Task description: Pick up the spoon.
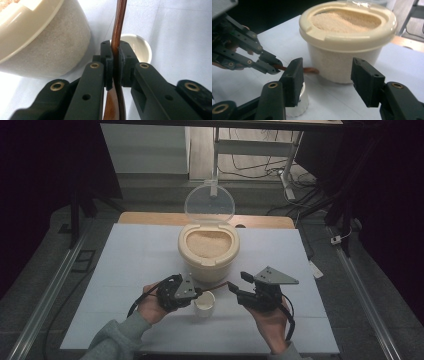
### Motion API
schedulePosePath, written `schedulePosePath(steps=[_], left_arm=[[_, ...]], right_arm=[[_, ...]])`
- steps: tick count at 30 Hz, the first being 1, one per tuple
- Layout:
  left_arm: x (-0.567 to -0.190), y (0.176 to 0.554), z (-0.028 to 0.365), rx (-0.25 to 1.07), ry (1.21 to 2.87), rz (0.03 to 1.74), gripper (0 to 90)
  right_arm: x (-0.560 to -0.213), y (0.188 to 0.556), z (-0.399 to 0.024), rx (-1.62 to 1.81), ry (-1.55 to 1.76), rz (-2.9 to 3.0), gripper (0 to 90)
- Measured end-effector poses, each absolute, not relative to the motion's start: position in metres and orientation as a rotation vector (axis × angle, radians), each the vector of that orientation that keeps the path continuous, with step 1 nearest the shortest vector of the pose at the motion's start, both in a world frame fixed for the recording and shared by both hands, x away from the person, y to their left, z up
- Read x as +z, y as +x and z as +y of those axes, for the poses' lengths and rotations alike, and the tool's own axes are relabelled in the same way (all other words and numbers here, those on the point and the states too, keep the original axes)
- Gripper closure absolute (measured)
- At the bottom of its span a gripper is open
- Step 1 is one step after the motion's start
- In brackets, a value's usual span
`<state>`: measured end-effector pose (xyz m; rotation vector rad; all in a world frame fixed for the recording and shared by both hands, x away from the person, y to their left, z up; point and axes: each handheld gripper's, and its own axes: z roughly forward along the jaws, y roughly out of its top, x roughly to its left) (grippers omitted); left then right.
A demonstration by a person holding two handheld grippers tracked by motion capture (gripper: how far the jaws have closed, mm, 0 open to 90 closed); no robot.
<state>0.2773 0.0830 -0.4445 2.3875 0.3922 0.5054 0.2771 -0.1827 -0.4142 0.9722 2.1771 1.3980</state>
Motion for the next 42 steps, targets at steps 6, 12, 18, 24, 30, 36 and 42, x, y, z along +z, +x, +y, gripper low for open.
schedulePosePath(steps=[6, 12, 18, 24, 30, 36, 42], left_arm=[[-0.446, 0.276, 0.079, 0.568, 2.369, 0.42, 83.1], [-0.448, 0.273, 0.072, 0.637, 2.355, 0.434, 83.1], [-0.451, 0.271, 0.067, 0.668, 2.349, 0.439, 83.2], [-0.452, 0.27, 0.063, 0.708, 2.331, 0.451, 83.1], [-0.452, 0.263, 0.056, 0.826, 2.324, 0.436, 82.8], [-0.452, 0.261, 0.052, 0.874, 2.32, 0.421, 82.1], [-0.45, 0.258, 0.052, 0.892, 2.31, 0.406, 80.6]], right_arm=[[-0.423, 0.274, -0.176, 1.424, 1.042, 2.174, 40.5], [-0.431, 0.271, -0.166, 1.458, 1.195, 2.1, 42.4], [-0.438, 0.275, -0.159, 1.498, 1.323, 2.035, 46.3], [-0.442, 0.278, -0.153, 1.552, 1.404, 1.982, 51.6], [-0.443, 0.282, -0.152, 1.615, 1.467, 1.916, 55.1], [-0.443, 0.284, -0.155, 1.656, 1.495, 1.876, 59.7], [-0.442, 0.287, -0.161, 1.759, 1.5, 1.858, 68.3]])
